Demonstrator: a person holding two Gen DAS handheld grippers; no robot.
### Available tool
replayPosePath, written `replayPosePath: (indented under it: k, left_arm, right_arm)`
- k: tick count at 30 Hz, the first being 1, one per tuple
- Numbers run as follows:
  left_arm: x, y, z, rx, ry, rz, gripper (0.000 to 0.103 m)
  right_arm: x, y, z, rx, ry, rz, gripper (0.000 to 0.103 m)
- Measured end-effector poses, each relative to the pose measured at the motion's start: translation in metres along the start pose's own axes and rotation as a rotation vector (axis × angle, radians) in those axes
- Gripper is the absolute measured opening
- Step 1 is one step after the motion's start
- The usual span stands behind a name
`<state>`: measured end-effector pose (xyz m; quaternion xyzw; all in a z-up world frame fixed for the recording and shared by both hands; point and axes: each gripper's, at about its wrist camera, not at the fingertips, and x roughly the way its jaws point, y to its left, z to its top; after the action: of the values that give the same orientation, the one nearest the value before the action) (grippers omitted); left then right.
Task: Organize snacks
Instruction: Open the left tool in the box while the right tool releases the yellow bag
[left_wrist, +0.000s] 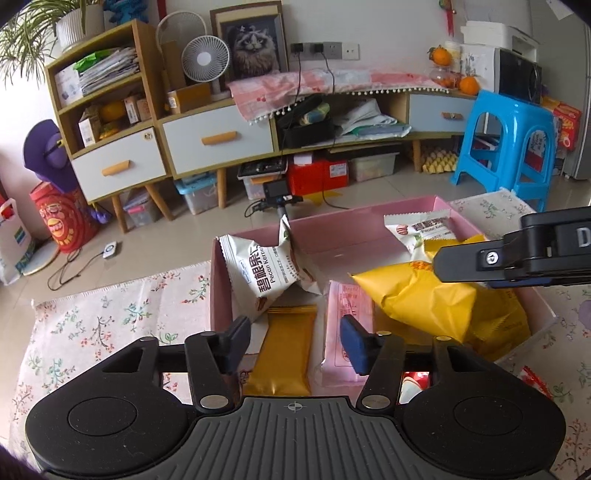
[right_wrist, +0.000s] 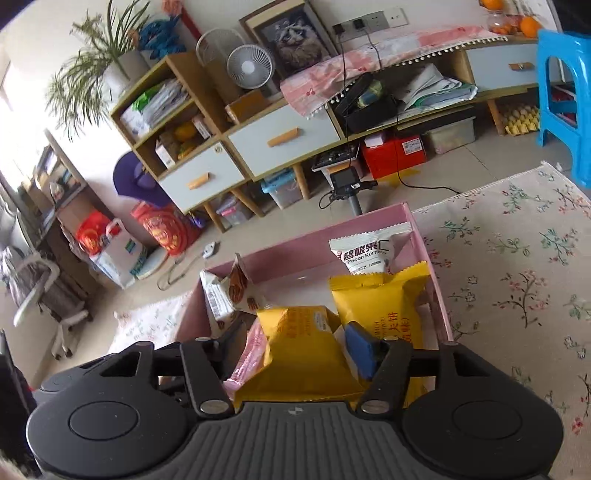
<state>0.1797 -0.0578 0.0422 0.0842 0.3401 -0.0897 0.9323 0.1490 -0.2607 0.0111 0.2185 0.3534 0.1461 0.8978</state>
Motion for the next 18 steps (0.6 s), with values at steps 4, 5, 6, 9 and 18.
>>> replayPosePath:
  k: [4,5,6,9,18]
  left_arm:
    - [-0.008,0.001,-0.001,-0.019,-0.012,-0.016,0.067]
    - [-0.01,0.001,-0.002,-0.021,-0.014,-0.018,0.069]
    - [-0.012,0.001,-0.003,-0.022,-0.015,-0.02,0.07]
    - [-0.021,0.001,-0.004,-0.02,-0.017,-0.032,0.073]
    - [-0.063,0.01,-0.02,-0.011,-0.022,-0.056,0.088]
  right_arm:
    - [-0.011,-0.001,-0.001,-0.007,-0.012,-0.008,0.064]
    - [-0.013,-0.002,-0.001,-0.003,-0.015,-0.007,0.065]
    - [-0.016,-0.002,0.0,0.002,-0.019,-0.007,0.067]
    - [-0.024,-0.004,0.0,0.008,-0.035,-0.013,0.071]
    - [-0.049,0.01,-0.007,-0.063,-0.079,-0.094,0.083]
